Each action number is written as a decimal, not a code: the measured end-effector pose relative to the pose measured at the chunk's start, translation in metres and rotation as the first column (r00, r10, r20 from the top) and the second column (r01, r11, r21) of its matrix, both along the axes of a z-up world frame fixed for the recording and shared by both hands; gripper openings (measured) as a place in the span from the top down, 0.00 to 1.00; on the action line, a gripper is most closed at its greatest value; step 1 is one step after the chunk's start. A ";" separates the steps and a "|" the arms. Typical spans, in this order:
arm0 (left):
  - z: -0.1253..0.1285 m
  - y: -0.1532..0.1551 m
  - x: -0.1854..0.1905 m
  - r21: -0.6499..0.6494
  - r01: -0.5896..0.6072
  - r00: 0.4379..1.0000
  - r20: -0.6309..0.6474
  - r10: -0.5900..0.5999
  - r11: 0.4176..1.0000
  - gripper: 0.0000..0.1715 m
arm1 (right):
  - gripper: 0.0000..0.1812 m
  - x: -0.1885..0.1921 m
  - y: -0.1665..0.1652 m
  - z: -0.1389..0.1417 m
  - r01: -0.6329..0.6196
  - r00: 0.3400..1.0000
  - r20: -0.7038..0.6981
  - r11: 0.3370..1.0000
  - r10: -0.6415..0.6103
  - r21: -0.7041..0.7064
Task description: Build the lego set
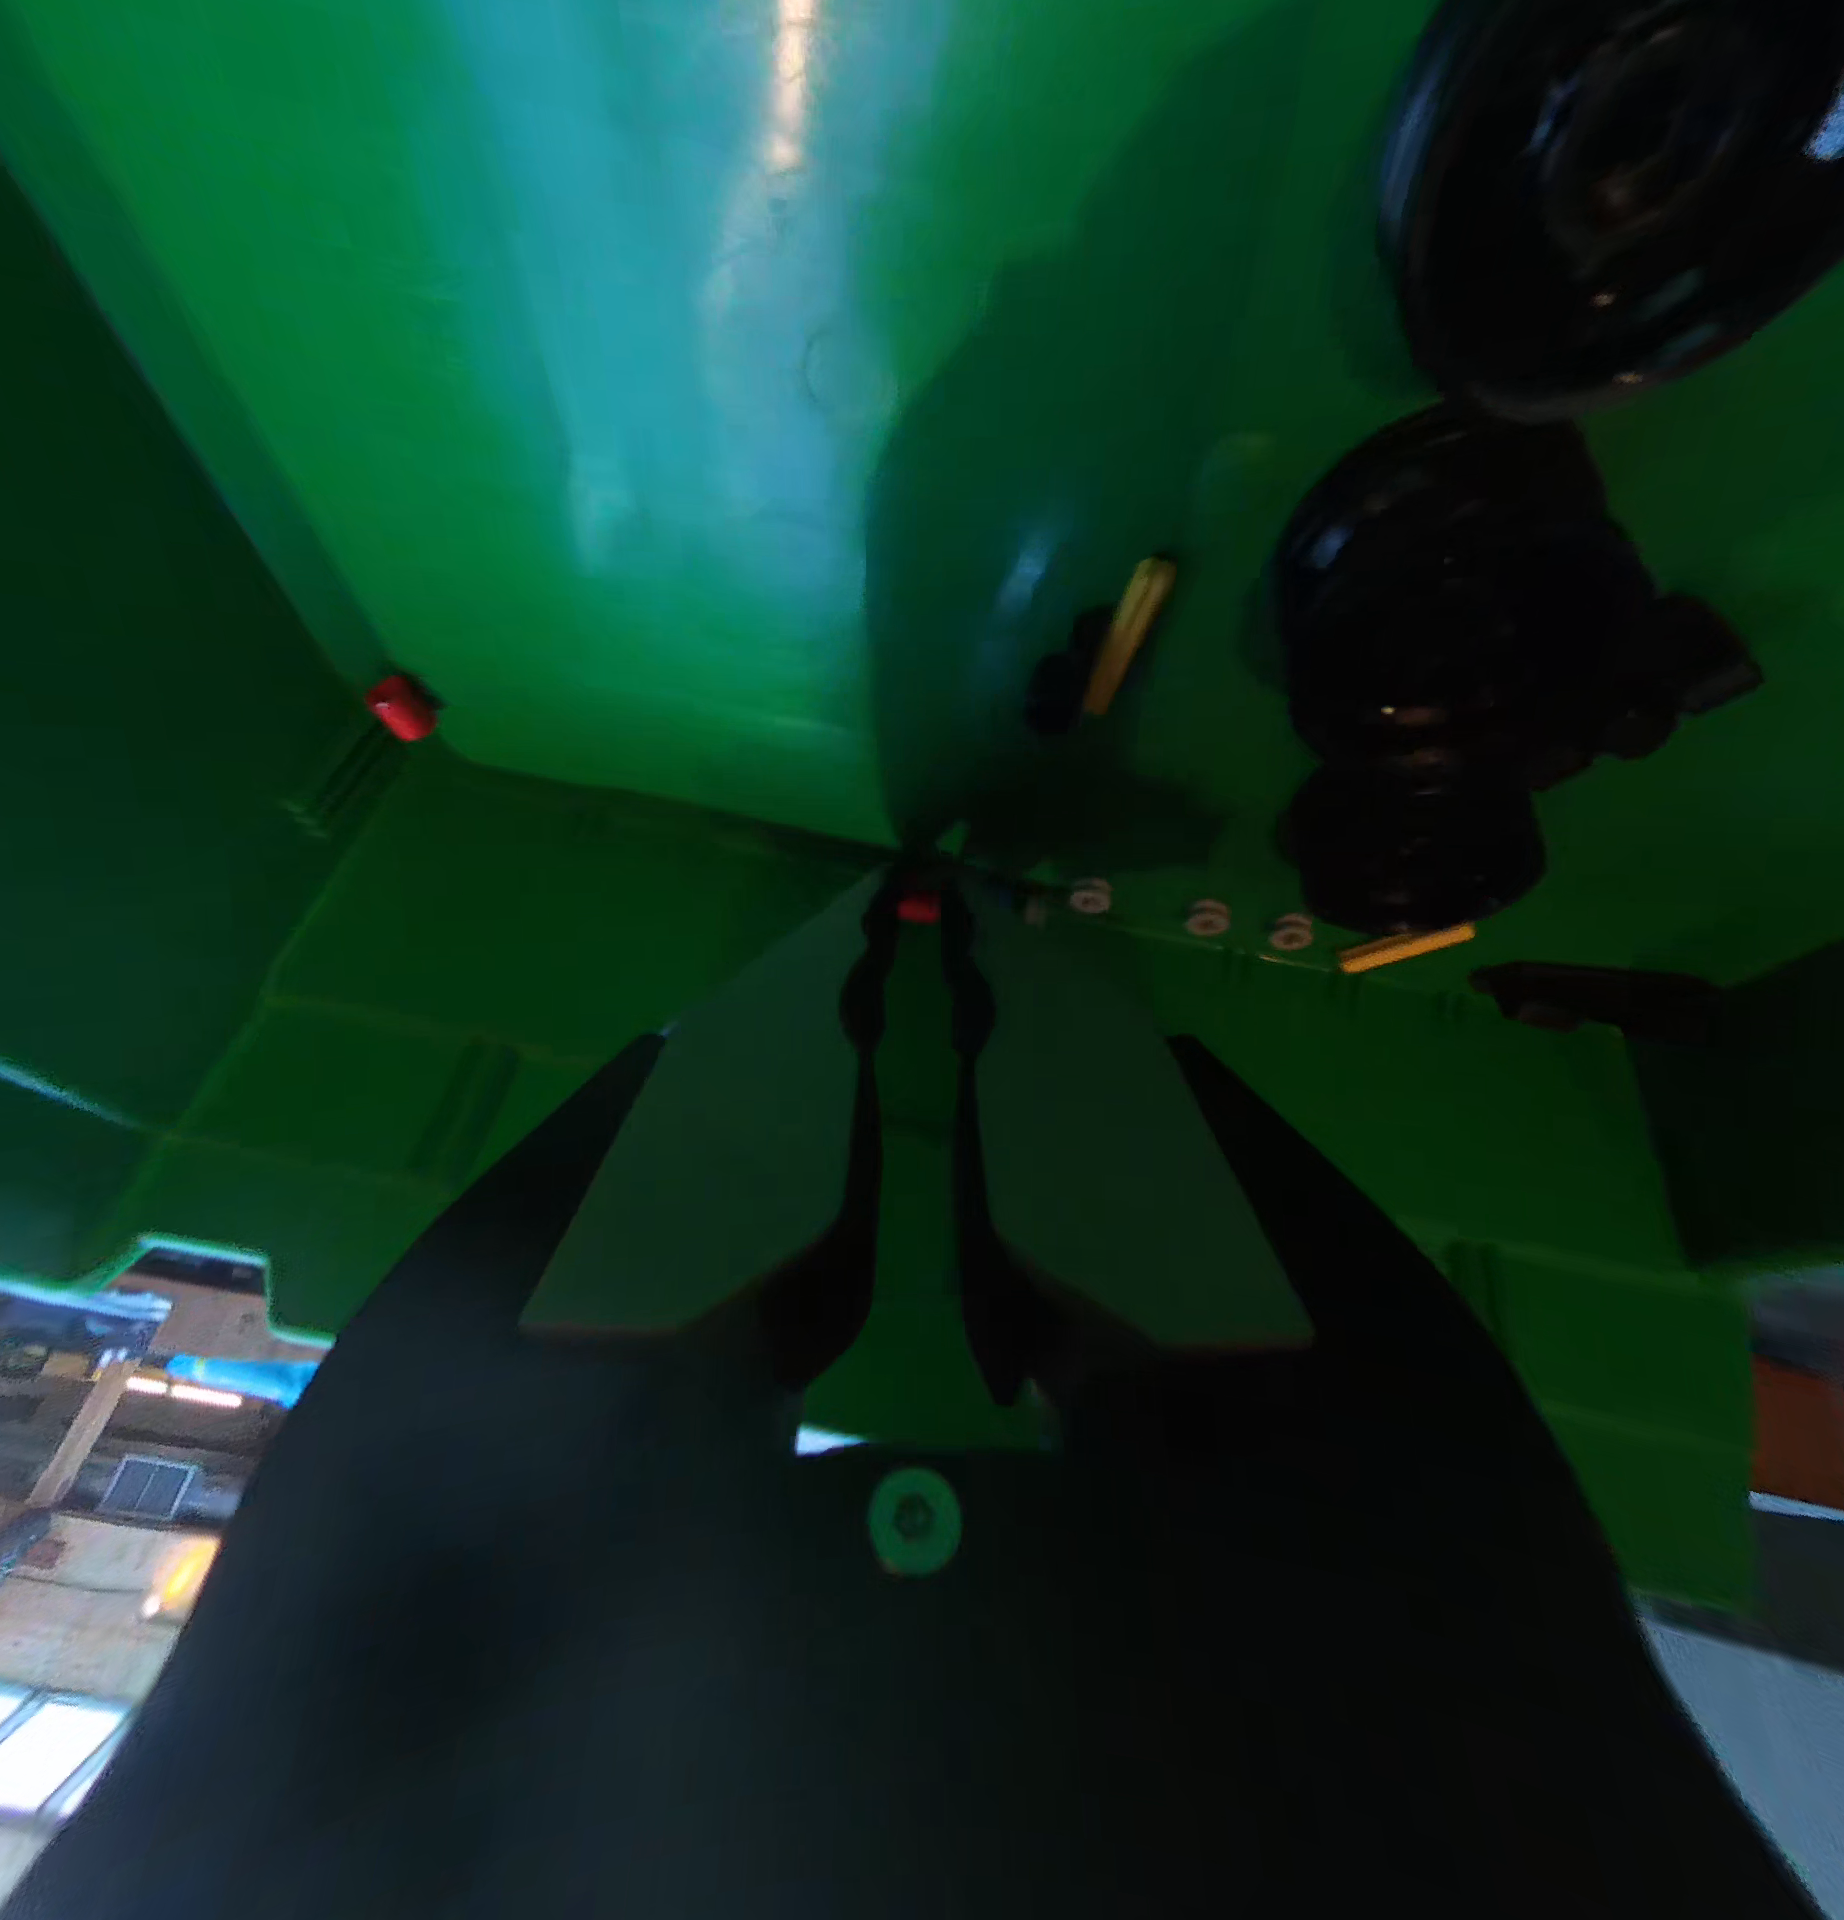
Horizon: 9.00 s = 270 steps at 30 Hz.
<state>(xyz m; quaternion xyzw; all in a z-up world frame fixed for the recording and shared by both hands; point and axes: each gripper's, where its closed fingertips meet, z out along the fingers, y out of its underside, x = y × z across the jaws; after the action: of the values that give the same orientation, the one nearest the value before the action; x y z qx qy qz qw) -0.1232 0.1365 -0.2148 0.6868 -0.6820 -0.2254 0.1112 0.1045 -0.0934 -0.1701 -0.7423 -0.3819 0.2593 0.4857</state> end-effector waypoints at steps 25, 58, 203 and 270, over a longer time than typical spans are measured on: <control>0.081 -0.155 0.217 0.050 0.152 0.616 0.776 -0.134 0.987 0.97 | 0.91 -0.004 -0.031 0.013 -0.050 0.999 -0.014 0.992 0.052 0.112; -0.009 -0.182 0.261 -0.071 0.537 0.794 0.381 -0.474 0.841 0.91 | 0.91 -0.002 -0.046 0.000 -0.069 0.995 0.086 0.989 0.058 0.128; 0.054 -0.076 0.032 -0.134 -0.490 0.603 0.661 0.446 0.861 0.86 | 0.92 -0.040 -0.040 -0.016 -0.120 0.992 0.021 0.977 0.125 -0.174; 0.001 -0.144 0.108 -0.520 -0.106 0.811 0.449 0.376 0.848 1.00 | 0.91 -0.042 -0.025 -0.002 -0.243 0.967 -0.120 0.951 0.223 -0.191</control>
<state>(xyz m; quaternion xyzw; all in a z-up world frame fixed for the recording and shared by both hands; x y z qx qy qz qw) -0.0152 -0.0075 -0.2141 0.7568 -0.6233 0.1640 0.1088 0.0624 -0.1184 -0.1718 -0.7245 -0.4141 0.3884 0.3907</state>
